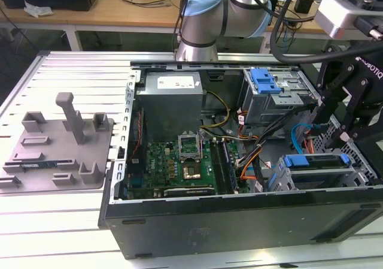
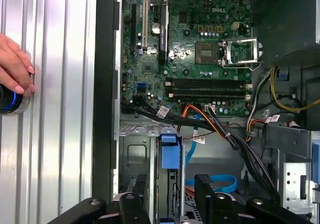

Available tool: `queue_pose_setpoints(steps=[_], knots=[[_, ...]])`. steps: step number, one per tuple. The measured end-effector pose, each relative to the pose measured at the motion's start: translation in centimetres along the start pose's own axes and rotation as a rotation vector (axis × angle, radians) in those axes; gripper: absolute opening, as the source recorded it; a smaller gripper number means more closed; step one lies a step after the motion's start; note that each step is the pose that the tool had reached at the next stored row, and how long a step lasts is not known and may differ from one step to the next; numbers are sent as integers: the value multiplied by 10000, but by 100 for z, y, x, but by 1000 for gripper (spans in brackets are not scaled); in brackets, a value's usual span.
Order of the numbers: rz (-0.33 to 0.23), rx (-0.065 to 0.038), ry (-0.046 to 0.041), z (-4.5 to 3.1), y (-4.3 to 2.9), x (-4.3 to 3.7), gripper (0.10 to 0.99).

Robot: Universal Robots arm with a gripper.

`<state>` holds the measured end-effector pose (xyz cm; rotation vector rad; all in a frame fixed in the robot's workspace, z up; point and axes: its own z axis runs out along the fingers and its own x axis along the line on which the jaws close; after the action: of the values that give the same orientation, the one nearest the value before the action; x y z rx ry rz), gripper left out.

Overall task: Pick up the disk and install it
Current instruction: 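Insert the disk into the insertion slot, then insert the first disk wire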

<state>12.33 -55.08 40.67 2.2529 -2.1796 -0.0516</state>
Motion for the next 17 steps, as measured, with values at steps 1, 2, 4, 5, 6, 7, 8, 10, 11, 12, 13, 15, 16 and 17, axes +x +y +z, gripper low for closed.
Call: queue_pose_setpoints(steps=[1, 2, 4, 5, 6, 7, 8, 10, 11, 12, 13, 15, 16, 17], knots=[[0, 0, 0, 2, 0, 0, 502], [0, 0, 0, 3, 0, 0, 502], [0, 0, 0, 4, 0, 0, 502], [0, 0, 0, 4, 0, 0, 502], [0, 0, 0, 4, 0, 0, 502], [0, 0, 0, 5, 0, 0, 502], [0, 0, 0, 5, 0, 0, 502], [0, 0, -2, 8, 0, -3, 502], [0, 0, 6, 8, -1, -9, 502], [1, -1, 30, 6, -1, -22, 502], [2, -3, 72, 7, -2, -49, 502], [6, -8, 261, 8, -5, -129, 502], [9, -12, 363, 9, -6, -162, 502], [14, -17, 506, 9, -7, -197, 502]])
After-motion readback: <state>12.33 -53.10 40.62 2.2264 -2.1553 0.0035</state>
